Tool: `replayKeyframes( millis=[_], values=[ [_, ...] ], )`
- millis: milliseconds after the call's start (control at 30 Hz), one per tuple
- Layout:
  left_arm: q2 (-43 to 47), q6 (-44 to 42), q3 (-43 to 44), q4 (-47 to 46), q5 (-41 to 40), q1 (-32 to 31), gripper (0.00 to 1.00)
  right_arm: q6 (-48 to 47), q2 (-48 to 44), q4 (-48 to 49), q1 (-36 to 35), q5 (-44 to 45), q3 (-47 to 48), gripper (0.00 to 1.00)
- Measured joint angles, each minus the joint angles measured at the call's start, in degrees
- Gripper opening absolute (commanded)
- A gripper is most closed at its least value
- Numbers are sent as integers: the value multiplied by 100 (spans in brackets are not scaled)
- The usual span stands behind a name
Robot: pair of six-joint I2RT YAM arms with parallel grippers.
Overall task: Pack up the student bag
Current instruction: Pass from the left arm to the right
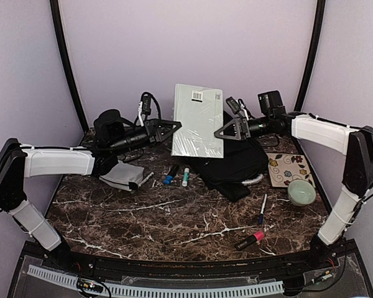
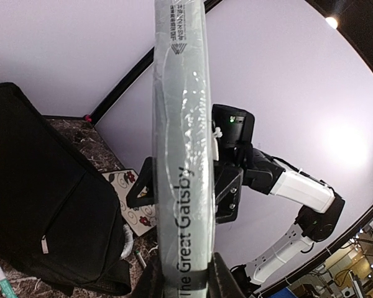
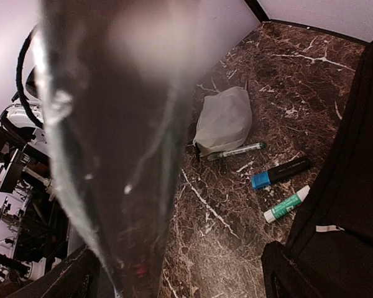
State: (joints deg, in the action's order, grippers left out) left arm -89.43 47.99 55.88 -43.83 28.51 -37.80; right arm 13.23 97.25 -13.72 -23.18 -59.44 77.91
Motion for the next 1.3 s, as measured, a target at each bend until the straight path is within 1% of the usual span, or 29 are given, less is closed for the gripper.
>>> replayKeyframes(
  millis=[67, 267, 333, 467, 600, 867, 967, 1033, 1100, 1300],
  values=[
    [-92, 140, 0, -260, 66, 2, 0, 22, 85, 44, -90, -111, 0, 88],
    [-289, 455, 0, -675, 105, 37, 0, 264, 210, 343, -190, -540, -42, 68],
    [-339, 505, -11, -813, 96, 39, 0, 431, 186, 575, -190, -684, -133, 67],
    [-415, 586, -22, -962, 98, 26, 0, 1082, -57, 1408, -197, -824, -697, 61],
    [-527, 680, -22, -1150, 105, -4, 0, 2009, -334, 2402, -232, -964, -1296, 53],
    [-625, 841, -22, -1325, -4, -9, 0, 2970, -396, 3497, -243, -1043, -1462, 41],
    [-638, 946, -22, -1414, -55, -15, 0, 3104, -494, 3622, -249, -940, -1460, 40],
    [-638, 966, -22, -1456, -94, -31, 0, 3051, -511, 3515, -247, -857, -1410, 37],
    [-638, 1008, -22, -1467, -140, -31, 0, 2959, -511, 3292, -249, -750, -1292, 30],
    [-671, 1099, -22, -1587, -149, -31, 0, 2916, -511, 3150, -229, -671, -1207, 7]
  ],
)
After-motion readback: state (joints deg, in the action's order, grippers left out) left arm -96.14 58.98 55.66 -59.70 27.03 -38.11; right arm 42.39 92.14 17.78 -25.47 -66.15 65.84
